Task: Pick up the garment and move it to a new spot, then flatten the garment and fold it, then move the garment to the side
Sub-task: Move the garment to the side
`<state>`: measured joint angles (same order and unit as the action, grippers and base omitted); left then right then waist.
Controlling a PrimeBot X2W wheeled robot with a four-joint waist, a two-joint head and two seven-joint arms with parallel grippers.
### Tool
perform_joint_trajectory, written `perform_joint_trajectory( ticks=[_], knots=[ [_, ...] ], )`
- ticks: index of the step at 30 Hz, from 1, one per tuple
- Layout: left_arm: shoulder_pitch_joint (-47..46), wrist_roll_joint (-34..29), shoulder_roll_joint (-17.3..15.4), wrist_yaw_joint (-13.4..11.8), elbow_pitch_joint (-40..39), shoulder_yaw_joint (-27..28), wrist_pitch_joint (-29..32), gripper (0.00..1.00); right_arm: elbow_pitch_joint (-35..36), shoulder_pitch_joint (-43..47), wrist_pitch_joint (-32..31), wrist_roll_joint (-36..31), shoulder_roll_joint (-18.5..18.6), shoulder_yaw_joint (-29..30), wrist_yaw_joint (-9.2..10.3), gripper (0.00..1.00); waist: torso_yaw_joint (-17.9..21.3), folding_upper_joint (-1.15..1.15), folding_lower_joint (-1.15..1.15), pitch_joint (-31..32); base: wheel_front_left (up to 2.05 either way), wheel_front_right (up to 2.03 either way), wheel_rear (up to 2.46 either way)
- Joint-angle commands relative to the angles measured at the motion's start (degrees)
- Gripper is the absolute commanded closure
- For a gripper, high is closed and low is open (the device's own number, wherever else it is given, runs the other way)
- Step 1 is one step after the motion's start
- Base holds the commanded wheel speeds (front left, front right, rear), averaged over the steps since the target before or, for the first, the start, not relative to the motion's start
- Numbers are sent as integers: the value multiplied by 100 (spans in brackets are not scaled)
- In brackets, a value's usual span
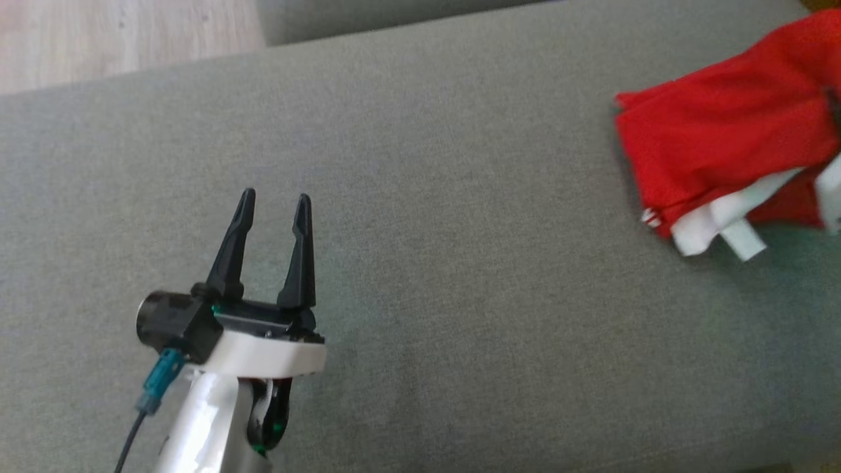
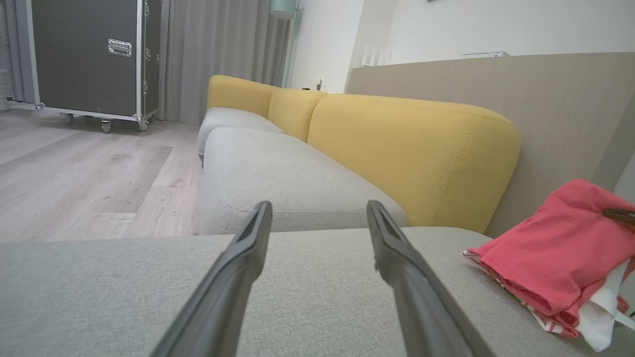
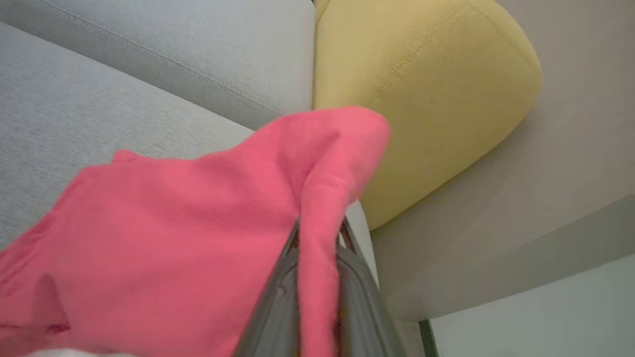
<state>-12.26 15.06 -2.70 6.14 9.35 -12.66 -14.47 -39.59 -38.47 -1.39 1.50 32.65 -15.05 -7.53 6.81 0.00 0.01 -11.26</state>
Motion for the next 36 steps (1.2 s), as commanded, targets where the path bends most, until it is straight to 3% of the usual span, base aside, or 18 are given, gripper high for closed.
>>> perform_joint_trajectory(
  ticks=[1,10,11,12,13,22,26,36],
  knots=[
    [-256,-16,-18,46,-211,175,-52,0,212,-124,-42,2,264,124,4,100,10,0,-1,-148,0,0,0],
    [-402,-86,-20,102,-161,222,-52,0,203,189,-201,-218,244,992,4,100,-77,0,-1,-430,0,0,0],
    [-404,-90,-21,106,-151,237,-52,0,214,212,-191,-254,198,1128,4,76,-81,0,-1,-429,0,0,0],
    [-404,-90,-21,106,-151,237,-52,0,214,212,-191,-254,198,1128,4,76,-81,0,-1,-429,0,0,0],
    [-401,-91,-22,110,-142,252,-52,0,240,237,-163,-315,148,1265,4,2,-84,0,-1,-424,0,0,0],
    [-295,-115,-25,126,-53,398,-52,0,749,477,-113,-746,-423,1806,4,0,-107,0,-1,16,0,0,0],
    [-169,-115,-23,127,-45,498,-52,0,1250,619,8,-737,-1011,1984,4,0,-140,0,-1,347,0,0,0],
    [221,-32,-20,68,0,698,-52,0,2677,1372,286,-291,-2606,1760,4,0,-368,0,-1,1039,0,0,0]
  ],
)
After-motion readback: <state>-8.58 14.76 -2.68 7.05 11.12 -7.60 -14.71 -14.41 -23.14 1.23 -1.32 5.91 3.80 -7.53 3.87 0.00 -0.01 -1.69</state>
